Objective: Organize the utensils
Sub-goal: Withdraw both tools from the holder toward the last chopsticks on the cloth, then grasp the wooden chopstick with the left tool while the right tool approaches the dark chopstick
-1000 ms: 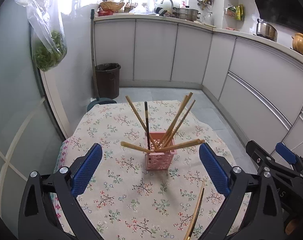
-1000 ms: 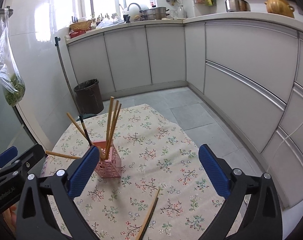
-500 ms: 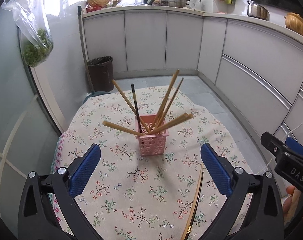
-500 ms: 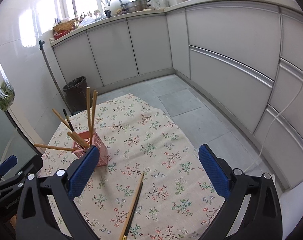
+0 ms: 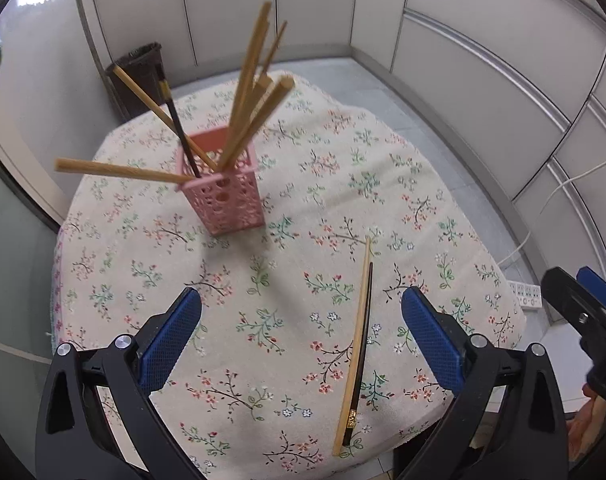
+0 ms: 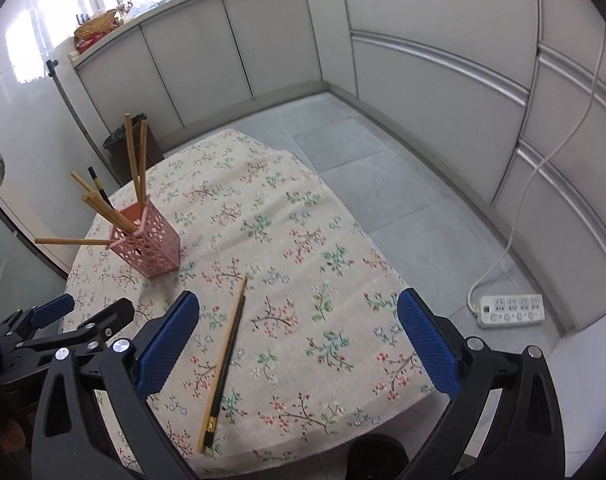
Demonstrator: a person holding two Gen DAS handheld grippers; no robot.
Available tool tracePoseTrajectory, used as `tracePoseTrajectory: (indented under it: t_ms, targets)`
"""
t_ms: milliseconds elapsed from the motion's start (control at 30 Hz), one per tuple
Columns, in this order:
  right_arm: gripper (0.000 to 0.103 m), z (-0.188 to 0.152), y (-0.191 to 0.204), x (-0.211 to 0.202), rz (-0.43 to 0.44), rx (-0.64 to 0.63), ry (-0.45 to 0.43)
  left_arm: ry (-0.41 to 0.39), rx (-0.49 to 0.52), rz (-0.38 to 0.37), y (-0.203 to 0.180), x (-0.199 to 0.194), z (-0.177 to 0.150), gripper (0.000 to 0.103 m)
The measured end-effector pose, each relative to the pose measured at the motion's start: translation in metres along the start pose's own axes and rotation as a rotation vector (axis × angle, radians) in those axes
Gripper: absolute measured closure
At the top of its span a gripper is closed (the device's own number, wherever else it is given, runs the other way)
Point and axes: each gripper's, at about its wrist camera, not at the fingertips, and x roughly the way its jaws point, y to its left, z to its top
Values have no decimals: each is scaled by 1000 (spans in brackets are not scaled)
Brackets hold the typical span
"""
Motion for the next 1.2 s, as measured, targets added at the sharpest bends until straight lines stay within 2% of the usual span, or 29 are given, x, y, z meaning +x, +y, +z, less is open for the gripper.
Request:
tracePoseTrajectory:
  t_ms: [167, 333, 500, 667, 833, 933, 1000, 1067, 1100, 1133, 1200]
  targets:
    - [6, -5, -26, 6, 13, 95, 65, 94, -11, -20, -7, 28, 1, 7]
    - [6, -7, -41, 6, -13, 126, 73, 202, -35, -62, -19, 61, 8, 7]
    - [6, -8, -52, 10, 4, 164, 105, 243, -76, -100, -33, 86, 25, 7]
    - [6, -9, -64, 16, 29, 218, 141, 247, -77, -64, -49, 112, 42, 8]
    - [6, -10, -74, 23, 62, 276, 177, 292, -126, -30, -42, 138, 51, 8]
    - [6, -9, -75, 21, 71, 277, 173, 305, -120, 1, -42, 146, 54, 9]
    - [6, -9, -75, 22, 79, 279, 179, 320, -110, 29, -43, 153, 54, 14]
    - [6, -10, -75, 26, 93, 286, 203, 342, -106, 41, -43, 160, 53, 29]
    - [6, -10, -76, 28, 98, 291, 213, 359, -105, 50, -42, 164, 52, 32]
    - [6, -11, -78, 30, 104, 301, 224, 352, -101, 60, -43, 164, 51, 32]
    - [6, -11, -80, 31, 108, 315, 228, 336, -90, 79, -43, 163, 53, 39]
